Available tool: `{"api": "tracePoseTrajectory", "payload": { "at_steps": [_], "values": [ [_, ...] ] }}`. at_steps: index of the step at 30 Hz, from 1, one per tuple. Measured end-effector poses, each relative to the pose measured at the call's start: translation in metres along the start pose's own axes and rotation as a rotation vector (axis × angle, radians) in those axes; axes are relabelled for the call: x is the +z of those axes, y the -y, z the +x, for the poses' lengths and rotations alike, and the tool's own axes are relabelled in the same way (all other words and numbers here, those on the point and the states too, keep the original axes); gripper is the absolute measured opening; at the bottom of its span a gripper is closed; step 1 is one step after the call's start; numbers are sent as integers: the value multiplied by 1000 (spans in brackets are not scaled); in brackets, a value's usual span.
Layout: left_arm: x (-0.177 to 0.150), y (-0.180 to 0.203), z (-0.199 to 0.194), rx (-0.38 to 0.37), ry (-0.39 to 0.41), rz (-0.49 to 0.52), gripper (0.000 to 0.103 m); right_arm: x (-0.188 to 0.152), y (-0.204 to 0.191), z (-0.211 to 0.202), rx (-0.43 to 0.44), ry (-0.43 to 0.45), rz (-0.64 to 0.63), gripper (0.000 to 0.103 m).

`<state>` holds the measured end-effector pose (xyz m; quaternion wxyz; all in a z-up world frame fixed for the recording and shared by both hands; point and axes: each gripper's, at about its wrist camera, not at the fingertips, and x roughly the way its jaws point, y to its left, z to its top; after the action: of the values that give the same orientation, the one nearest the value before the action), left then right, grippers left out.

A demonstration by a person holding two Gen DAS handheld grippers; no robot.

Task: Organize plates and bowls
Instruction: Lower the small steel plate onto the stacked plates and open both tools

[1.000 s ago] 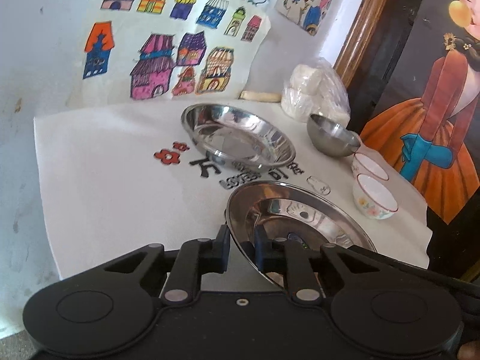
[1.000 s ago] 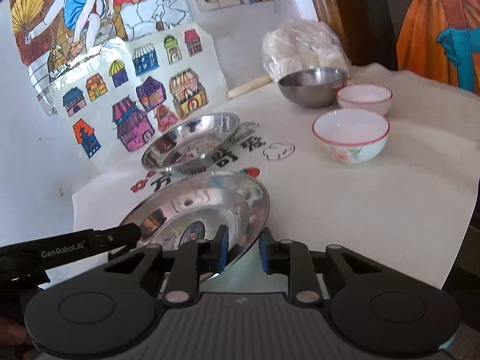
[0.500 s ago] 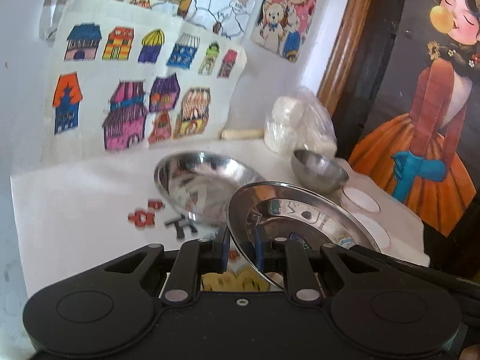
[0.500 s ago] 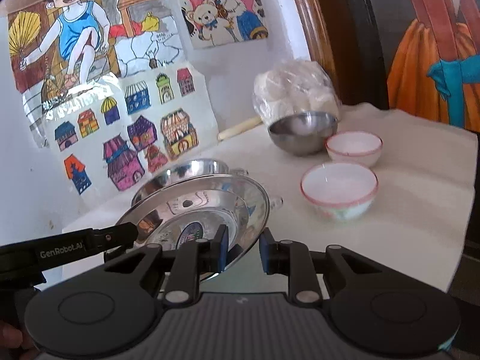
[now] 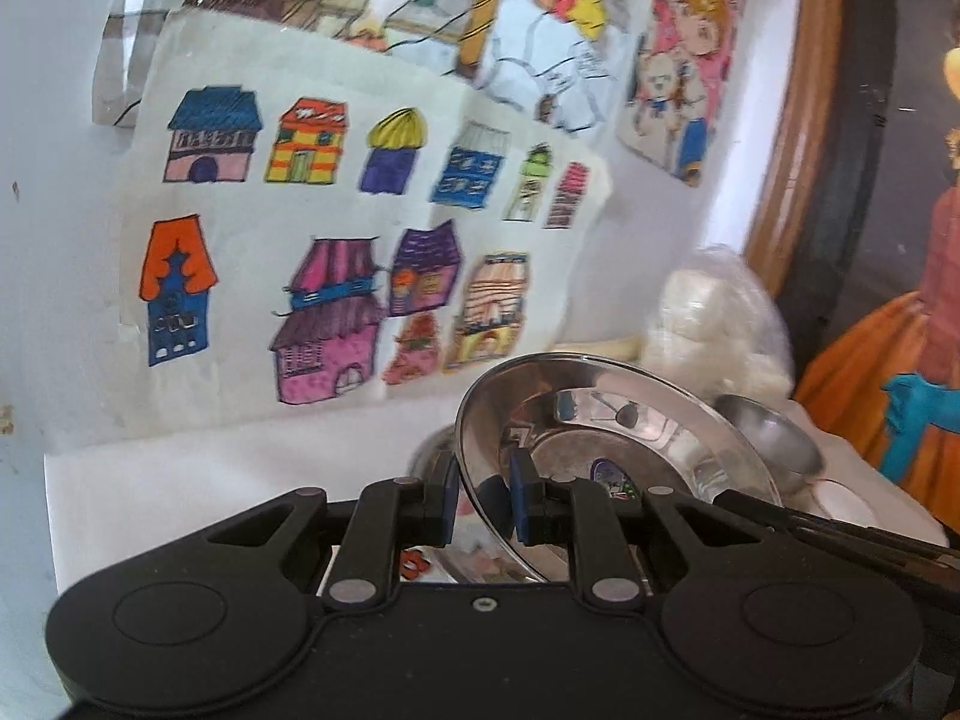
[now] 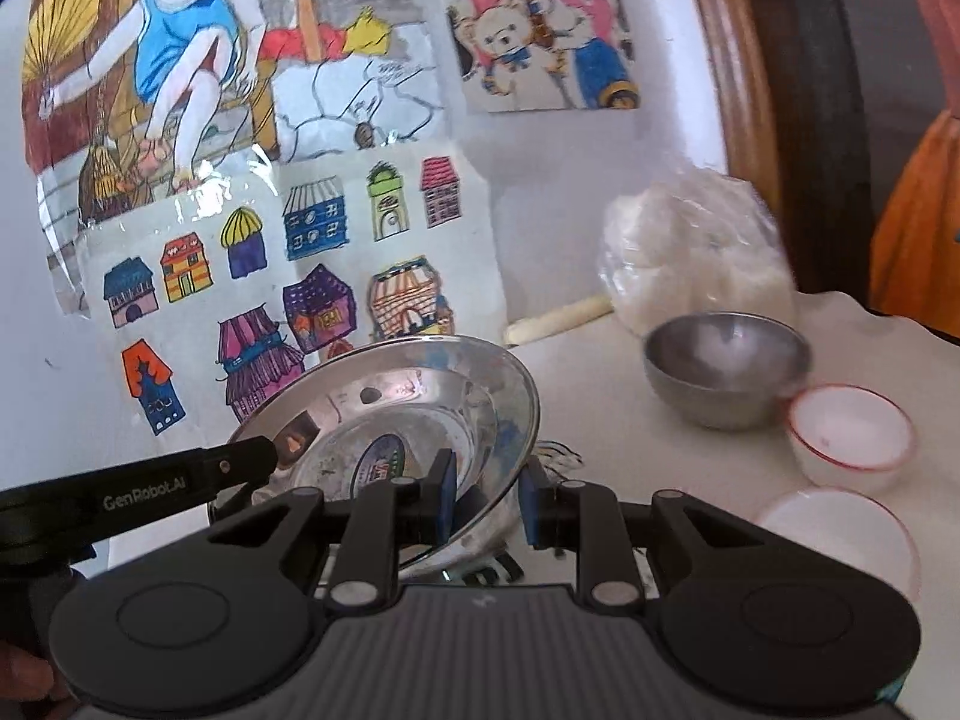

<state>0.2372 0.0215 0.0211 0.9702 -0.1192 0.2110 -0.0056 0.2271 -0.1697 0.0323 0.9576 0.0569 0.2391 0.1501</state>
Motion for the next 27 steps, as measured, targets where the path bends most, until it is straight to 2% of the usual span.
{"api": "tracePoseTrajectory", "payload": {
  "at_steps": [9,27],
  "values": [
    [-4,-13,29,46,-51,2,20,-7,-4,39,-4,-56,-12,26],
    [-9,-11,42,67,-85,14,21,-13,-9,48,-38,-70,-58,31]
  ]
}}
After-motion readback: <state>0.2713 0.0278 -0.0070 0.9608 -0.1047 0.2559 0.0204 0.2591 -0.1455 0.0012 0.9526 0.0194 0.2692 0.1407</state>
